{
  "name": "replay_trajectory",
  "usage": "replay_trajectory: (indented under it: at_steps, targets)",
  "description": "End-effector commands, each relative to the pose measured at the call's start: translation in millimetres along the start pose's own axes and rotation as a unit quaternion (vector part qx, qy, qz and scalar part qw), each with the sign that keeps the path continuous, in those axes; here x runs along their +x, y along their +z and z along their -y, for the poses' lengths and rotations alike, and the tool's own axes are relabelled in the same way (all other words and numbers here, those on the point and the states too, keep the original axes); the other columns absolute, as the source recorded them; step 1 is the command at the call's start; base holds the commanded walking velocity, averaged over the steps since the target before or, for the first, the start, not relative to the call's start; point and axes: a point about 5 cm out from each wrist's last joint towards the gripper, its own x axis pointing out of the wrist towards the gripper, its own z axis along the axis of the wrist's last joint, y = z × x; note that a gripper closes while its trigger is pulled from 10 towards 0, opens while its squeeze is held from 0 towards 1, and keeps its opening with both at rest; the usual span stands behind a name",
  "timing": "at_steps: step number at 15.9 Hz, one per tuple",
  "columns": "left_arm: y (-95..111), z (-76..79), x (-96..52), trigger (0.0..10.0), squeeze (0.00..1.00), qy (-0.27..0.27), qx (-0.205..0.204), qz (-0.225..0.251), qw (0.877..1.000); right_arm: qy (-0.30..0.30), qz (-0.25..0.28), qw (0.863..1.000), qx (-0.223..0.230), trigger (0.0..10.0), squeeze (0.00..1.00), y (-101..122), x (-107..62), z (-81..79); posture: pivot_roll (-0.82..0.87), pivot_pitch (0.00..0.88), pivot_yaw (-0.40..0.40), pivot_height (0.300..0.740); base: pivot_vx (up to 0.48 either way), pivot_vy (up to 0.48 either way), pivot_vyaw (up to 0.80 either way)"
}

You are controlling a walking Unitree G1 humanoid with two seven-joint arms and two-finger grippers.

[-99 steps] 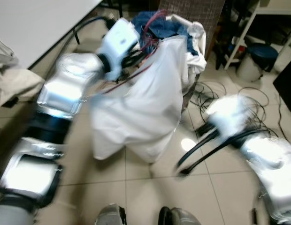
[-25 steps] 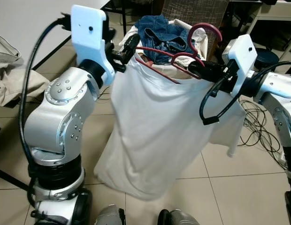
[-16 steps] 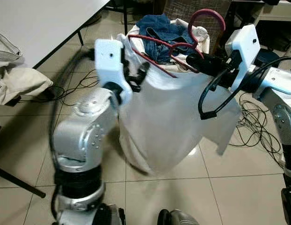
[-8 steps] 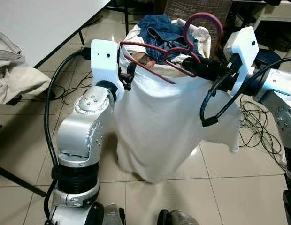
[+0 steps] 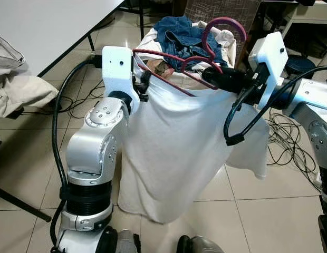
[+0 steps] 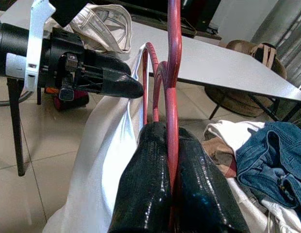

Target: Hang hanger

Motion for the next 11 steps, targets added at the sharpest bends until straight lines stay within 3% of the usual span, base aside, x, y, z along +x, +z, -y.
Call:
replay_trajectory:
  at_steps: [1, 11]
  targets:
    - [3.2, -2.1, 1.6, 0.0, 0.00, 0.010, 0.010, 0.004, 1.000, 0.007, 0.008, 1.000, -0.017, 0.0, 0.00, 8.5, -2.6, -1.7, -0.10, 0.079, -0.032, 0.740, 0.000, 0.000, 0.00]
    - [6.4, -5.4, 0.9, 0.0, 0.00, 0.015, 0.034, 0.012, 0.999, 0.007, 0.006, 1.000, -0.018, 0.0, 0.00, 7.8, -2.4, -1.1, -0.09, 0.076, -0.031, 0.740, 0.000, 0.000, 0.00]
